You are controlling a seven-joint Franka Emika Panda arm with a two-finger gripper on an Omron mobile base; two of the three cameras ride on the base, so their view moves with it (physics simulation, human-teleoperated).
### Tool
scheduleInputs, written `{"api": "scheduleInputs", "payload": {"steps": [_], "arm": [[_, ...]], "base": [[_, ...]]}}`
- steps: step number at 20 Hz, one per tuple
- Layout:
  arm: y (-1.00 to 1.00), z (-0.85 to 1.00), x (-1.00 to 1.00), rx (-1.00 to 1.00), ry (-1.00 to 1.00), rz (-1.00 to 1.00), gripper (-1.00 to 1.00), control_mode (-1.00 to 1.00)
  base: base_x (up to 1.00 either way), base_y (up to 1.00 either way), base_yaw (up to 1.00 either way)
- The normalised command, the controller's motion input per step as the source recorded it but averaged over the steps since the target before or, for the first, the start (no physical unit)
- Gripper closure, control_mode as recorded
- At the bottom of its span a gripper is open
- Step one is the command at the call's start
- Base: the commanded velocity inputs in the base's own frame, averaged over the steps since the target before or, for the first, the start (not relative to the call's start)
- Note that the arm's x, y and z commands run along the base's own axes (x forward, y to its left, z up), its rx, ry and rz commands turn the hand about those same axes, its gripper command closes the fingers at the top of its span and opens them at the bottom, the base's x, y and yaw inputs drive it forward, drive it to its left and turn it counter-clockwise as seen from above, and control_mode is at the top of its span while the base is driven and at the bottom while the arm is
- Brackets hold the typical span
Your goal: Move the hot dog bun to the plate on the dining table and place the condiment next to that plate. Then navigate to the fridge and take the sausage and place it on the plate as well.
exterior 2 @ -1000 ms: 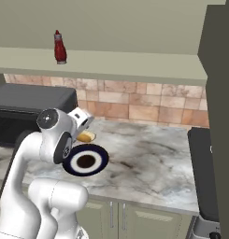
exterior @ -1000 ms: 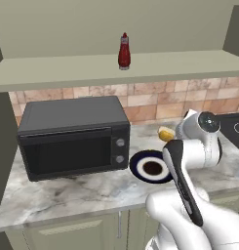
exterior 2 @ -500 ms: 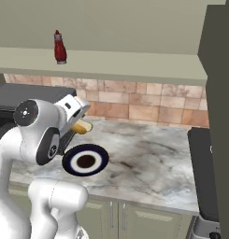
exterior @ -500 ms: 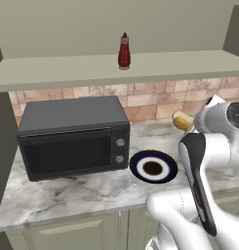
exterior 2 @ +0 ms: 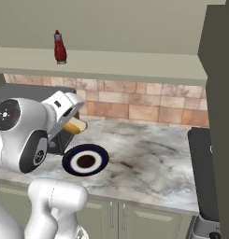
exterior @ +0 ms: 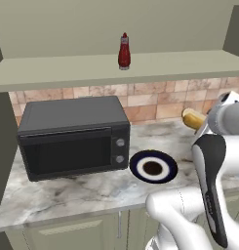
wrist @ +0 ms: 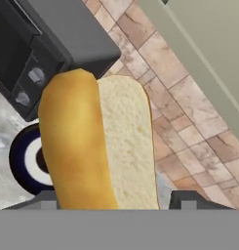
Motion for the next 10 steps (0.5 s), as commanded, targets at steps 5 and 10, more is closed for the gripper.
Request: {"api": "scheduleInputs", "payload": {"steps": [5,10], "arm": [[0.05,-0.12,-0.37,-0.01,-0.02,0.01,1.0,-1.0],[0.01,-0.03,-0.29,0.0,-0.01,-0.01,1.0,1.0]], "base": [[0.0,0.0,0.0],[-0.09,0.0,-0.03]]}}
